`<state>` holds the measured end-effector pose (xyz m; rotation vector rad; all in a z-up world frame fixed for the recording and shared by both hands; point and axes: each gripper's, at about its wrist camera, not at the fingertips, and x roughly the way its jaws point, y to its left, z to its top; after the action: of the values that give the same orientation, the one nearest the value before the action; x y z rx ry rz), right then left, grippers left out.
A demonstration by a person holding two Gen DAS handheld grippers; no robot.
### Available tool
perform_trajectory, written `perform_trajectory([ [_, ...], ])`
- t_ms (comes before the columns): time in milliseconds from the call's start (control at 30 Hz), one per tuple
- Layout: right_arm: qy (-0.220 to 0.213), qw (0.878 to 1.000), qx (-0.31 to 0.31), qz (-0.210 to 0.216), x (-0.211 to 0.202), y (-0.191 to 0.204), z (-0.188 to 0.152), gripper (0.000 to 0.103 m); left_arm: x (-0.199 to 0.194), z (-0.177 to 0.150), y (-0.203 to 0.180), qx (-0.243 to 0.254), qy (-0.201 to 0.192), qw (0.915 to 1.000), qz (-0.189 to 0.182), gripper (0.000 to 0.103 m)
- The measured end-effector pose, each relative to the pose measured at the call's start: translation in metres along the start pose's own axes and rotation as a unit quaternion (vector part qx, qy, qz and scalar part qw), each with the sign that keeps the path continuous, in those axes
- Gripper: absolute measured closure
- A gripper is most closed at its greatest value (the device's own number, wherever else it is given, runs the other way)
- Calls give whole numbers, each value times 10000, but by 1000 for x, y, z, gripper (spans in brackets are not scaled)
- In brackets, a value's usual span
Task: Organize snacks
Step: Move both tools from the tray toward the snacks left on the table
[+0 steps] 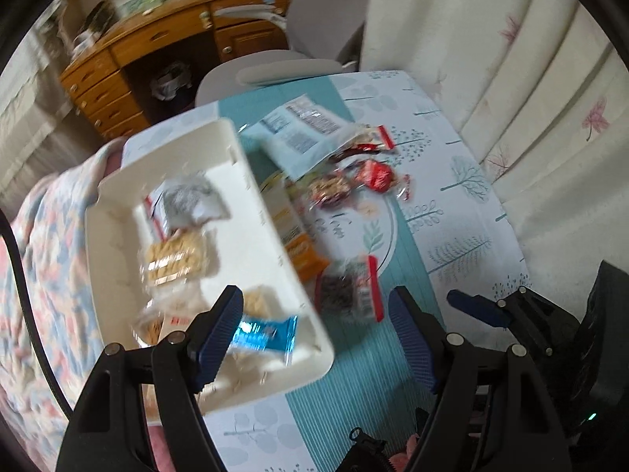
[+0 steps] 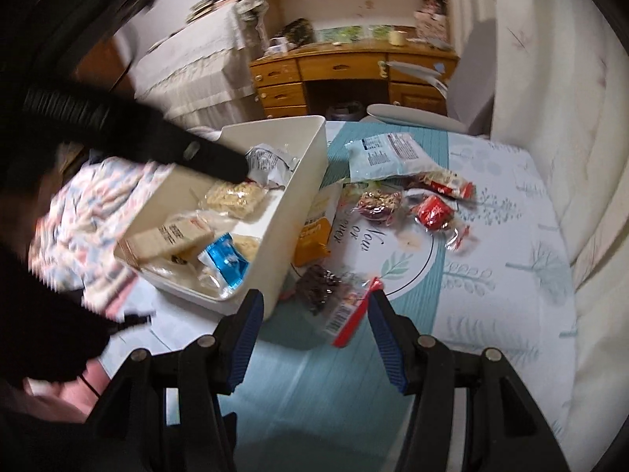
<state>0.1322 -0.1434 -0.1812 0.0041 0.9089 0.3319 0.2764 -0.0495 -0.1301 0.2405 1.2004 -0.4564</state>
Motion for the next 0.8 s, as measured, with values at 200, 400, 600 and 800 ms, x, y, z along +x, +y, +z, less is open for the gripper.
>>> perform_trajectory([
  [200, 93, 9972, -736, 130, 12, -10, -2, 47, 17, 33, -28, 695, 92, 9973, 197, 27],
  [400, 141, 9860, -1654, 177, 30, -11, -4, 47, 52, 59, -45, 1107, 473, 9912, 542, 26],
  [600, 210, 9760, -2138, 364, 52, -12, -6, 47, 99, 76, -57, 1385, 966, 9832, 692, 26],
  [800, 332, 9710, -2273, 658, 77, -19, -6, 46, 141, 90, -69, 1642, 1277, 9751, 767, 26],
])
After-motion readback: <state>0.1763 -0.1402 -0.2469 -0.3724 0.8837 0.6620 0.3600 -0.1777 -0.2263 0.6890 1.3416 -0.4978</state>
